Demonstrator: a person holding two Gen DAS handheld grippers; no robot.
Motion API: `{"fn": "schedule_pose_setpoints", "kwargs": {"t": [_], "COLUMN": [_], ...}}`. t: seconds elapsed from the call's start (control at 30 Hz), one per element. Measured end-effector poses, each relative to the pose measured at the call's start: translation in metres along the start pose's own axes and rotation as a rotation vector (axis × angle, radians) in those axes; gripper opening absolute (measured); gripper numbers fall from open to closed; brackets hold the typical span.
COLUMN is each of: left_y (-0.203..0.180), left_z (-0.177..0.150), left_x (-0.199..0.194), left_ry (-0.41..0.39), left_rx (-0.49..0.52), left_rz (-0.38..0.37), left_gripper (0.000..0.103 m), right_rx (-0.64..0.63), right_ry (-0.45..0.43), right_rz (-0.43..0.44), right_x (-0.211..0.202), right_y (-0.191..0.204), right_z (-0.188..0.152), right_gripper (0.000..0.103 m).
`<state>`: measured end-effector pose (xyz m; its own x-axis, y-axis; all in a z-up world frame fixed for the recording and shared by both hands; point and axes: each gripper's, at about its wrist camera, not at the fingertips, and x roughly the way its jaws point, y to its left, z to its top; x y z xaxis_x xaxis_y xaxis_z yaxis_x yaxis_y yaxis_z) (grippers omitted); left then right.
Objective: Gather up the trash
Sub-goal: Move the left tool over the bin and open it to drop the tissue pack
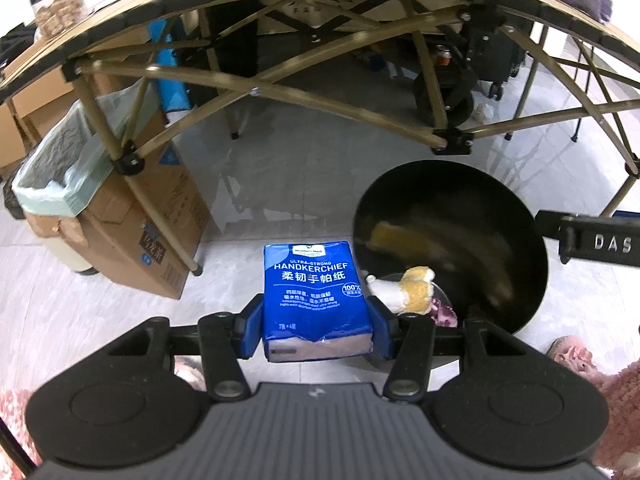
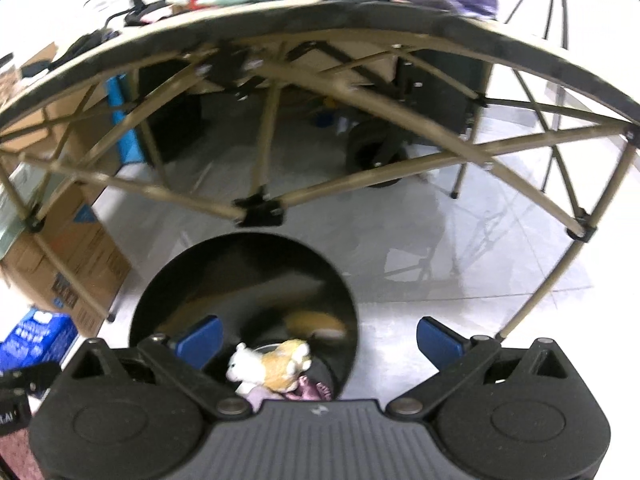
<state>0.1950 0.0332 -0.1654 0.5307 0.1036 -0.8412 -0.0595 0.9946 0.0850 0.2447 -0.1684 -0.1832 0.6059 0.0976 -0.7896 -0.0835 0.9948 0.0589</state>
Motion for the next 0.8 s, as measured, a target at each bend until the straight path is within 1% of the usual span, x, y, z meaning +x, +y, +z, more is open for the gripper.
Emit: {"fn": "schedule_pose_setpoints", "kwargs": {"t": [0.33, 0.53, 0.7, 0.8], "left_y": [-0.035, -0.056, -0.075, -0.087], "left_z": [0.015, 0.028, 0.038, 0.045], "left_x": [0.004, 0.01, 0.017, 0.021], "left_ry": [-0.017, -0.023, -0.031, -0.037], "left_rx": [0.071, 0.107, 0.137, 0.15], "left_rz": [-0.037, -0.057, -0.08, -0.097], "left_gripper": [0.054, 0.054, 0.054, 0.054], "right_rx": [0.09, 0.153, 0.183, 0.175], "right_ry": [-0.054, -0.073, -0.087, -0.114], "right_rz": [-0.03, -0.054, -0.056, -0.076], "right_x": [-0.013, -0.018, -0.023, -0.029], "right_y": [-0.038, -0.062, -0.072, -0.074], "right_z": [0.005, 0.006, 0.006, 0.007], "right_gripper": [0.103, 0.103, 0.103, 0.103]}}
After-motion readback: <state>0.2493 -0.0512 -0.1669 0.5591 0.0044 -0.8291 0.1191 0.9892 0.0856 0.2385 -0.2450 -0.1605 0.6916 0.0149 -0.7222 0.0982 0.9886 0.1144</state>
